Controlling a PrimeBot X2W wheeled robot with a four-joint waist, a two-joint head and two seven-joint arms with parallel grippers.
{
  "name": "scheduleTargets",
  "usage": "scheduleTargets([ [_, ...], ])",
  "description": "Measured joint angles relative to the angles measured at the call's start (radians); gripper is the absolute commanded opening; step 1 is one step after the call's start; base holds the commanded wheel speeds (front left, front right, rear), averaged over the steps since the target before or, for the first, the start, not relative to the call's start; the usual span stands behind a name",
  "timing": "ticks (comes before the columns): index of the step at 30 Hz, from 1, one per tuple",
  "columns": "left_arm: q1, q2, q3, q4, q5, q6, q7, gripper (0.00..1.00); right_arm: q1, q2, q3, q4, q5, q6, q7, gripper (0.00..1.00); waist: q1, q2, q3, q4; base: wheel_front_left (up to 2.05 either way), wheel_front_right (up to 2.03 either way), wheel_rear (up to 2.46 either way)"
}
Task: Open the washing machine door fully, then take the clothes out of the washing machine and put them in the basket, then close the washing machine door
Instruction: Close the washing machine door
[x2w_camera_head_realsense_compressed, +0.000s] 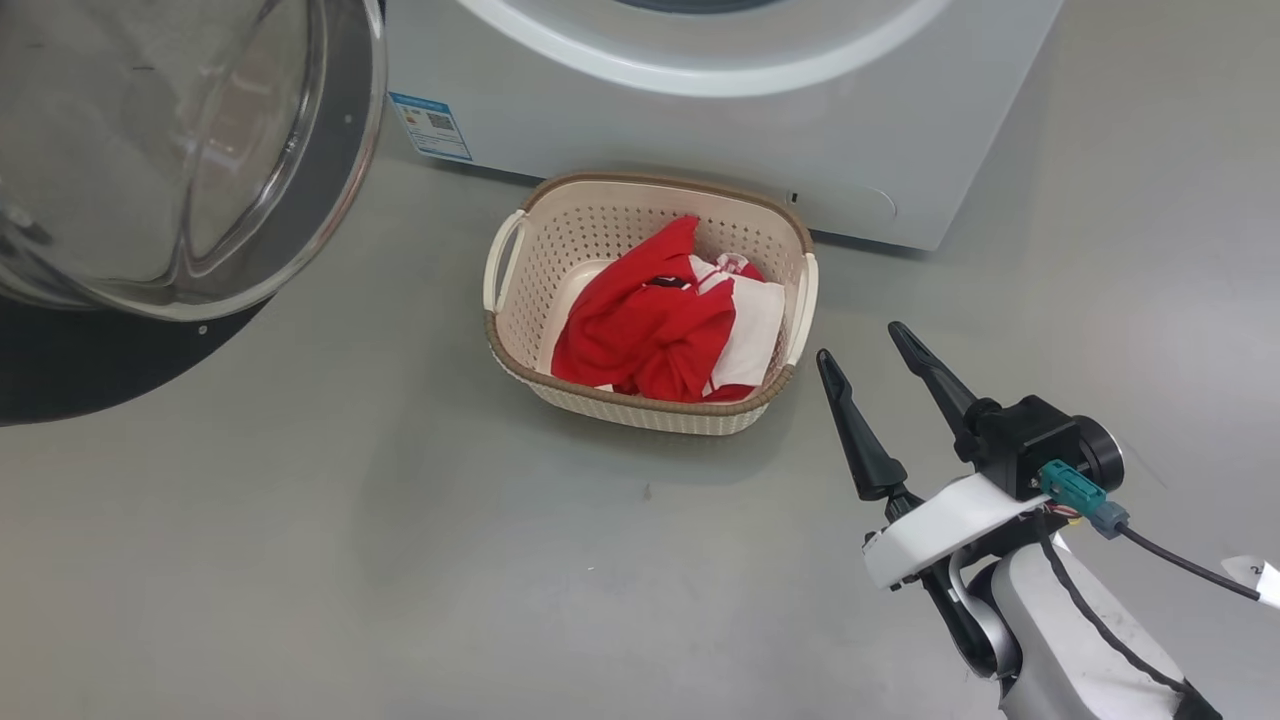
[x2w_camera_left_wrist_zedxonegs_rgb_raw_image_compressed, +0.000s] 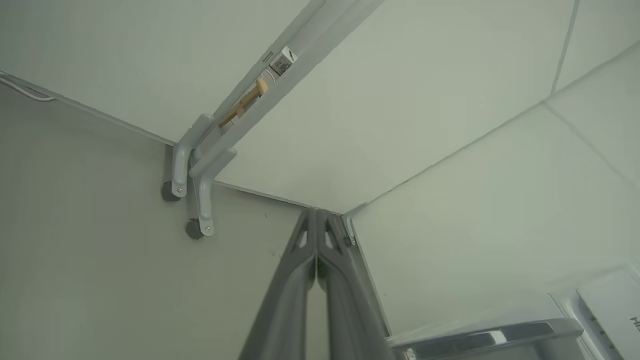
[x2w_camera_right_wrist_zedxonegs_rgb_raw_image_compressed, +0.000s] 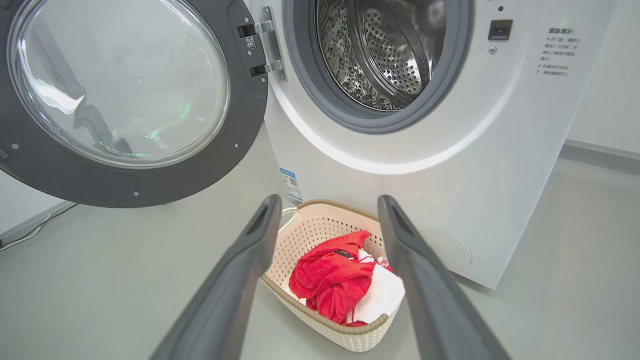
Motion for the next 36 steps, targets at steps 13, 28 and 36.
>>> scheduleTargets([
  [13, -0.121, 0.029, 0.08, 0.172, -0.056, 0.009, 0.083, 0.0, -0.005, -0.002, -0.007, -0.013, 0.0, 0.0, 0.0, 1.0, 0.0, 0.0, 0.04, -0.099, 0.0, 0.0, 0.0],
  [28, -0.196, 0.04, 0.128, 0.404, -0.048, 0.012, 0.12, 0.0, -0.005, -0.02, -0.02, -0.022, 0.0, -0.001, -0.002, 1.0, 0.0, 0.0, 0.066, -0.107, 0.0, 0.0, 0.0],
  [36, -0.245, 0.044, 0.134, 0.444, -0.059, 0.012, 0.147, 0.0, -0.005, -0.021, -0.02, -0.023, 0.0, -0.001, -0.002, 1.0, 0.0, 0.0, 0.065, -0.1, 0.0, 0.0, 0.0],
])
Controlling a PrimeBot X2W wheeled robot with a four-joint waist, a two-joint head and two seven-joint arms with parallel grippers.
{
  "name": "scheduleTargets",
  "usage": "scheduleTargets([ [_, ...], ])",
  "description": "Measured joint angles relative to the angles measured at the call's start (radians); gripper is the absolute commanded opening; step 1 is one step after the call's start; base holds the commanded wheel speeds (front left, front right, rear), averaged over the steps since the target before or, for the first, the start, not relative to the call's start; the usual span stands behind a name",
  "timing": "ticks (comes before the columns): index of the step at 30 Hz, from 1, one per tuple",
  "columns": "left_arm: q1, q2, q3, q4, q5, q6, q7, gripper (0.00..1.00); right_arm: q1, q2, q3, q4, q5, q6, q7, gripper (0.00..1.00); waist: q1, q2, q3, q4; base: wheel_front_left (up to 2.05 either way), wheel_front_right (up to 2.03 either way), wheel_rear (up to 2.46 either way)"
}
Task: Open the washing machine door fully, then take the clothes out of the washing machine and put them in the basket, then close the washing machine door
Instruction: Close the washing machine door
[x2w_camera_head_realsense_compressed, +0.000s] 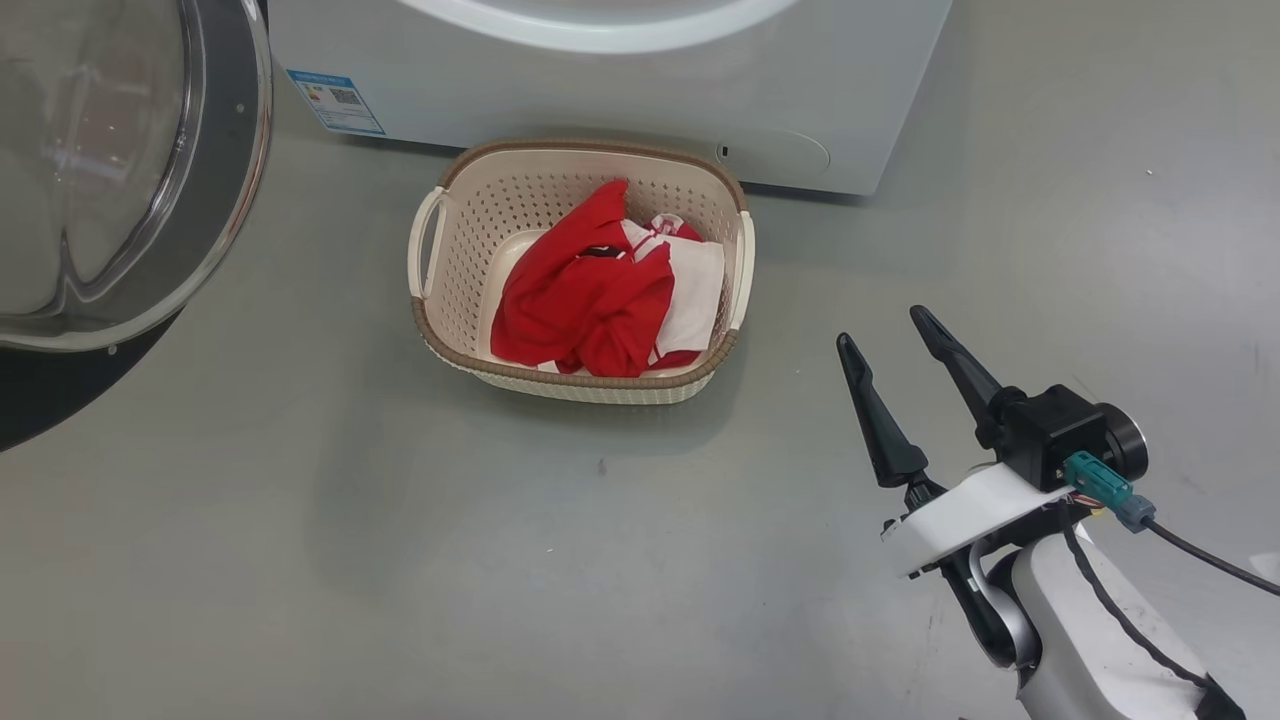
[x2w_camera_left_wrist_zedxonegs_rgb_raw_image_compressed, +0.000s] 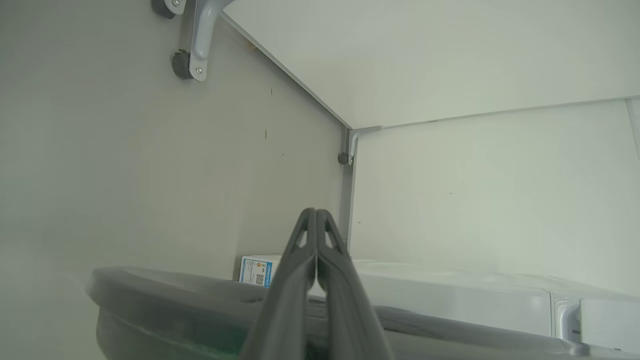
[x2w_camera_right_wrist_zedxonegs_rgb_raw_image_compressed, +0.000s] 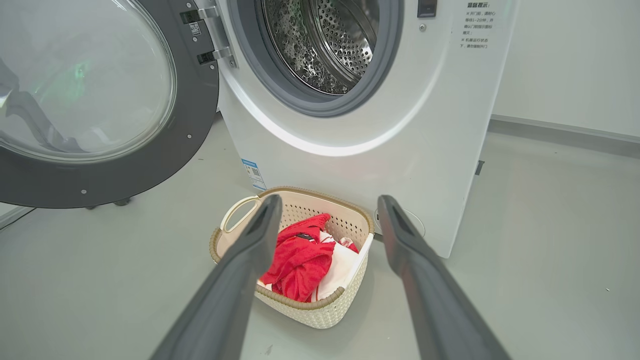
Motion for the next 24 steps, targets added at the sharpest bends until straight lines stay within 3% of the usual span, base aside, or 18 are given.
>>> scheduleTargets([
  [24, -0.04, -0.004, -0.054, 0.068, -0.007, 0.0, 0.131, 0.0, 0.0, 0.0, -0.004, 0.008, 0.002, -0.009, -0.002, 1.0, -0.0001, 0.0, -0.023, 0.028, 0.0, 0.0, 0.0],
])
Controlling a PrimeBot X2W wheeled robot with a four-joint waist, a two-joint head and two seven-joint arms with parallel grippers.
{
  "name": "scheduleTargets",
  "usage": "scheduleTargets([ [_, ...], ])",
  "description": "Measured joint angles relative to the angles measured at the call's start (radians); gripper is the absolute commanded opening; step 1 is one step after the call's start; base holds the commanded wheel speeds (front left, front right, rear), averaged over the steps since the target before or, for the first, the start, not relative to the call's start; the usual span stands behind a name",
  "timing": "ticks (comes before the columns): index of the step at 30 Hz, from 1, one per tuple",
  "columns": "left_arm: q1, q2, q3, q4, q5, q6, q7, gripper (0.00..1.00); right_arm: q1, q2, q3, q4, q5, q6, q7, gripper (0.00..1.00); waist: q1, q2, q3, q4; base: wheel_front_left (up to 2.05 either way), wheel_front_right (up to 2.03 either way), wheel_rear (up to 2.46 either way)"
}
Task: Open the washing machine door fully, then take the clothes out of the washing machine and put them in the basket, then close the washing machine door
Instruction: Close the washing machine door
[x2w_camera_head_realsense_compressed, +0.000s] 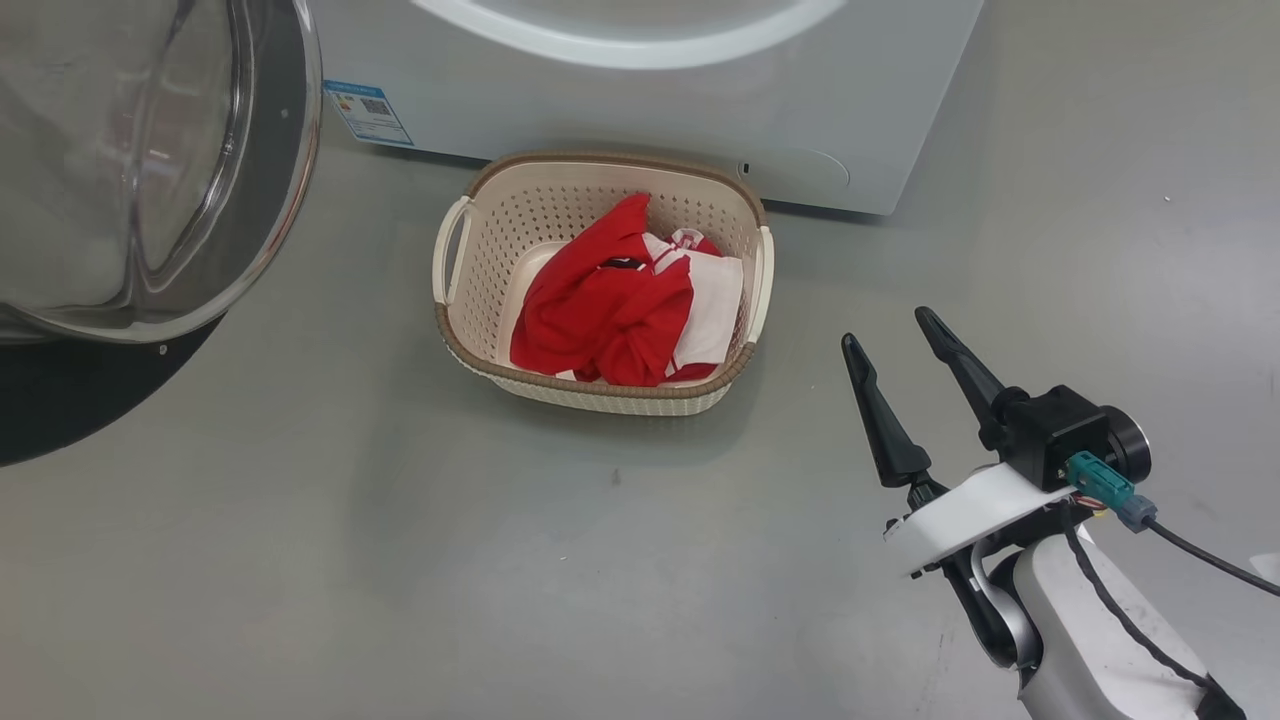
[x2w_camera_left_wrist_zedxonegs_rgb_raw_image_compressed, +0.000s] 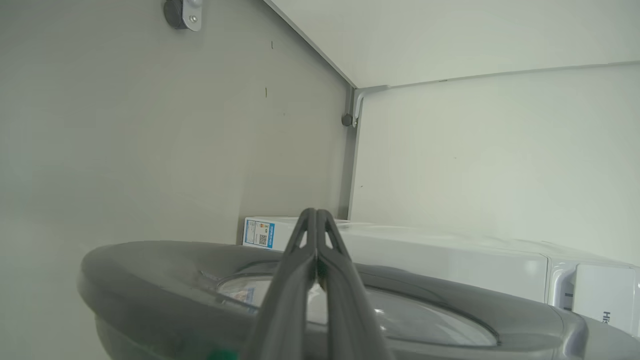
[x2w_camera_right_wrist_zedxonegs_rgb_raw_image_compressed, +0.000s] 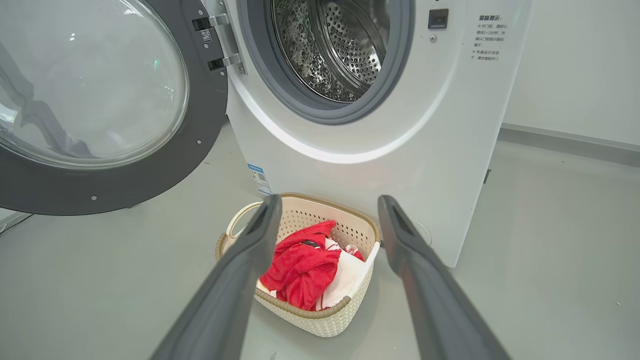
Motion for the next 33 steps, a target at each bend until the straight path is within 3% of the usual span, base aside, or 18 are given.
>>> scheduleTargets([
  [5, 0.0, -0.025, -0.023, 0.013, 0.0, -0.013, 0.043, 0.0, 0.0, 0.003, 0.001, 0.005, 0.0, 0.0, -0.003, 1.0, 0.0, 0.0, -0.015, 0.007, 0.0, 0.0, 0.0],
  [19, 0.005, -0.114, -0.055, 0.044, -0.027, -0.106, 0.155, 0.0, 0.005, 0.021, 0.001, 0.032, 0.01, 0.0, -0.012, 1.0, 0.0, 0.0, -0.076, 0.022, 0.0, 0.0, 0.0],
  [33, 0.06, -0.166, -0.079, 0.056, -0.051, -0.186, 0.255, 0.0, 0.041, 0.044, 0.011, 0.054, 0.034, 0.001, -0.02, 1.0, 0.0, 0.0, -0.138, 0.045, 0.0, 0.0, 0.0],
])
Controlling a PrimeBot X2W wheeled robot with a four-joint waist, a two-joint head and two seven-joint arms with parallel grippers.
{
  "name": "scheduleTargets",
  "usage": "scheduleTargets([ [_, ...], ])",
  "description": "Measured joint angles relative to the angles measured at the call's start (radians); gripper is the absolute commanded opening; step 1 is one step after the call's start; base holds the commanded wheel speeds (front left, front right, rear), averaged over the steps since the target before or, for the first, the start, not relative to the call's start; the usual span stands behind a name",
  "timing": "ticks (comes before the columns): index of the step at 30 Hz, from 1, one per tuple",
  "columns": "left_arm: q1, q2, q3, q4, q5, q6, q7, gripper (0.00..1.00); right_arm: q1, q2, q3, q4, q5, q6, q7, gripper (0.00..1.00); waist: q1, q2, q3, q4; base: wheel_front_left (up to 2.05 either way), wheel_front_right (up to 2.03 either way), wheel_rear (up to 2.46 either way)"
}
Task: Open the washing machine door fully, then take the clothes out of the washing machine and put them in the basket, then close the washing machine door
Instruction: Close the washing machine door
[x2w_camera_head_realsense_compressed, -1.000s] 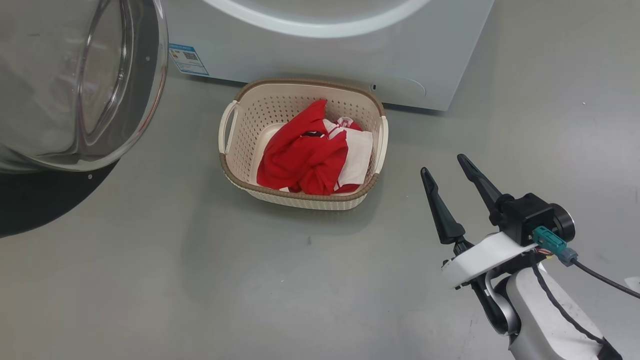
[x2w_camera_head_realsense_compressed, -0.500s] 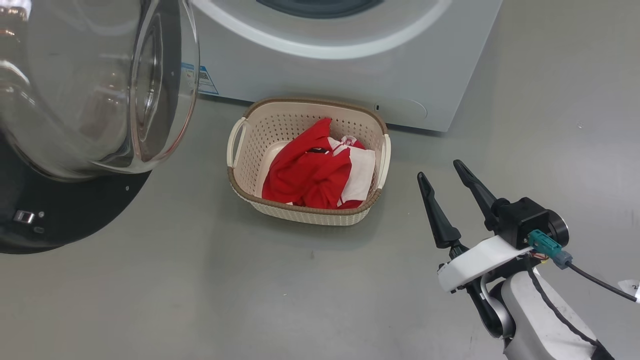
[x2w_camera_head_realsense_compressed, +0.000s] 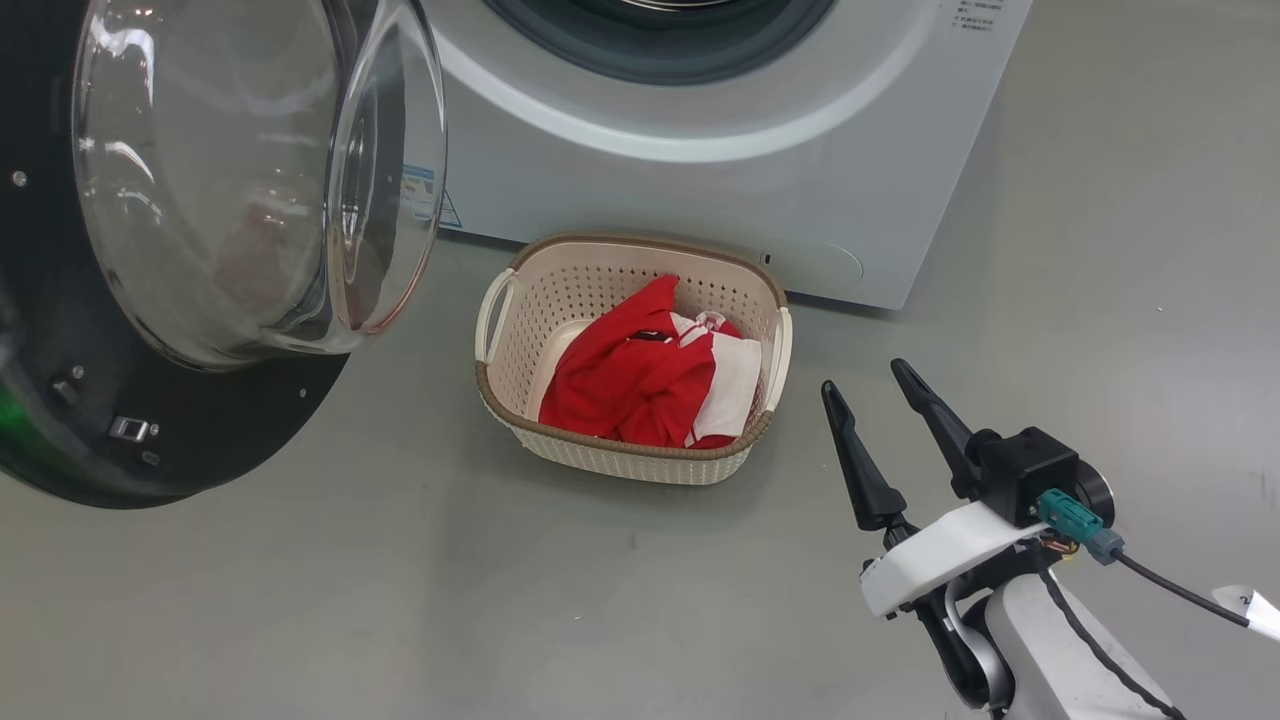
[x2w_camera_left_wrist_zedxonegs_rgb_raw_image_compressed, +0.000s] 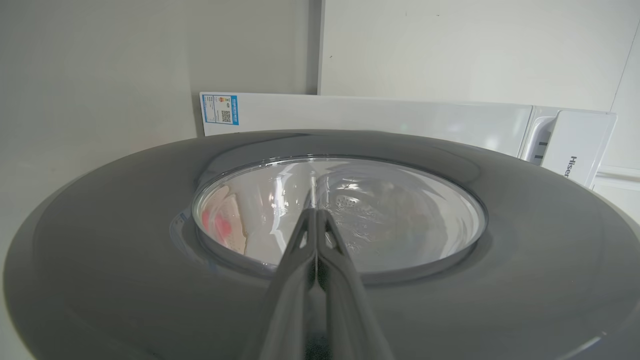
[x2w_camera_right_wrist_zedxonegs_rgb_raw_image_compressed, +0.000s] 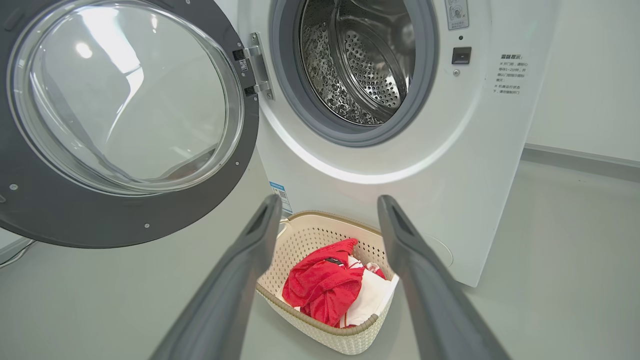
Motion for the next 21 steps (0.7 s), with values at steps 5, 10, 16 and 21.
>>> scheduleTargets([
  [5, 0.019, -0.015, 0.003, -0.002, -0.016, -0.018, 0.045, 0.0, 0.005, 0.009, 0.006, 0.008, 0.003, 0.001, 0.0, 1.0, 0.0, 0.0, -0.023, 0.005, 0.0, 0.0, 0.0],
  [10, 0.032, -0.081, -0.01, -0.005, -0.029, -0.034, 0.105, 0.0, 0.023, 0.012, 0.004, 0.016, 0.011, 0.001, 0.0, 1.0, 0.0, 0.0, -0.045, 0.01, 0.0, 0.0, 0.0],
  [16, 0.059, -0.12, -0.013, -0.029, -0.062, -0.044, 0.146, 0.0, 0.029, 0.019, 0.013, 0.018, 0.016, 0.001, 0.0, 1.0, 0.0, 0.0, -0.062, 0.014, 0.0, 0.0, 0.0],
  [21, 0.064, -0.161, -0.032, -0.055, -0.063, -0.052, 0.183, 0.0, 0.029, 0.021, 0.014, 0.018, 0.016, 0.002, -0.002, 1.0, 0.0, 0.0, -0.067, 0.013, 0.0, 0.0, 0.0],
])
